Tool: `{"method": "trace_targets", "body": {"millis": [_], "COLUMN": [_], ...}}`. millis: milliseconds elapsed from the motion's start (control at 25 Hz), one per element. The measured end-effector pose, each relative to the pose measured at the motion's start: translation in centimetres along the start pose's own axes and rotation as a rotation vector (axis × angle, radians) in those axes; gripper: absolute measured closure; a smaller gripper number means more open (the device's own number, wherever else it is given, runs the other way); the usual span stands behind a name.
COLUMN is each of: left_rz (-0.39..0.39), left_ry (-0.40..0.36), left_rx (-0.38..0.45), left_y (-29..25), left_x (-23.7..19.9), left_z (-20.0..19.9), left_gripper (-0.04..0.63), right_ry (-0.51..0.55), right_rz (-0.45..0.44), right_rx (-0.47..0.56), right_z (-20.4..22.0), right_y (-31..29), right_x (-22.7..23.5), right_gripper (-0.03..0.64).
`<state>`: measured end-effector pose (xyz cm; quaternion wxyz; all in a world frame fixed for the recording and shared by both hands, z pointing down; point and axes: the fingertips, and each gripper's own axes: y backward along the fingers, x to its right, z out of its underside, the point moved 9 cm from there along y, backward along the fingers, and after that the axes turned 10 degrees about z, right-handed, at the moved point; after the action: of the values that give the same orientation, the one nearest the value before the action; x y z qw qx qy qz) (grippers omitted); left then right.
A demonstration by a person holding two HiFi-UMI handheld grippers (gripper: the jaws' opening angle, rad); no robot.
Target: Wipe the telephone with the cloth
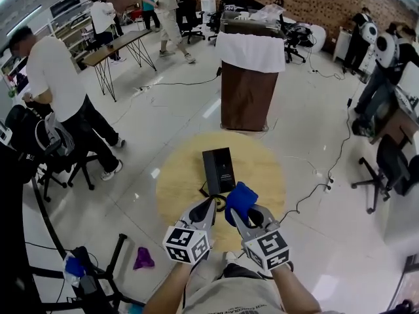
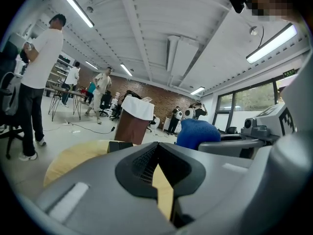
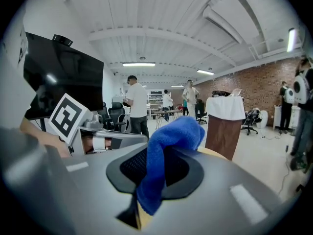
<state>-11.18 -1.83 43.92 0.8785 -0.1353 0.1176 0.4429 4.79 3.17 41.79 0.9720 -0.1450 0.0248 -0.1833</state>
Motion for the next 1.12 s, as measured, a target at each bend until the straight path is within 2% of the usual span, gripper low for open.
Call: {"method": "trace_targets", "body": {"millis": [280, 520, 960, 1120], "left_rz": [-0.02, 0.004, 0.088, 0.128], "left_ry": [0.057, 0.124, 0.322, 0.411], "left_rx": [-0.047, -0.102, -0.158, -0.167], "left_y": [-3.0, -5.4, -8.6, -9.4], "left_x": [-3.8, -7.5, -15.5, -18.9], "left_z": [0.9, 2.1, 6.4, 7.7], "left_gripper": [0.595, 0.559, 0.476, 0.464], "right_ry": [-0.013, -0.02, -0.031, -0.023], "right_rz": [-0.03, -0.052, -0.071, -0.078], "right_rx": [-0.024, -0.055, -0.127, -0.154], "right_z": [0.4, 0.8, 2.3, 2.7], "right_y": [-3.2, -5.7, -8.8, -9.5], "right_x": [2.7, 4.6, 7.3, 8.0], "right_gripper": [0.555, 0.555, 0.555, 0.555]}}
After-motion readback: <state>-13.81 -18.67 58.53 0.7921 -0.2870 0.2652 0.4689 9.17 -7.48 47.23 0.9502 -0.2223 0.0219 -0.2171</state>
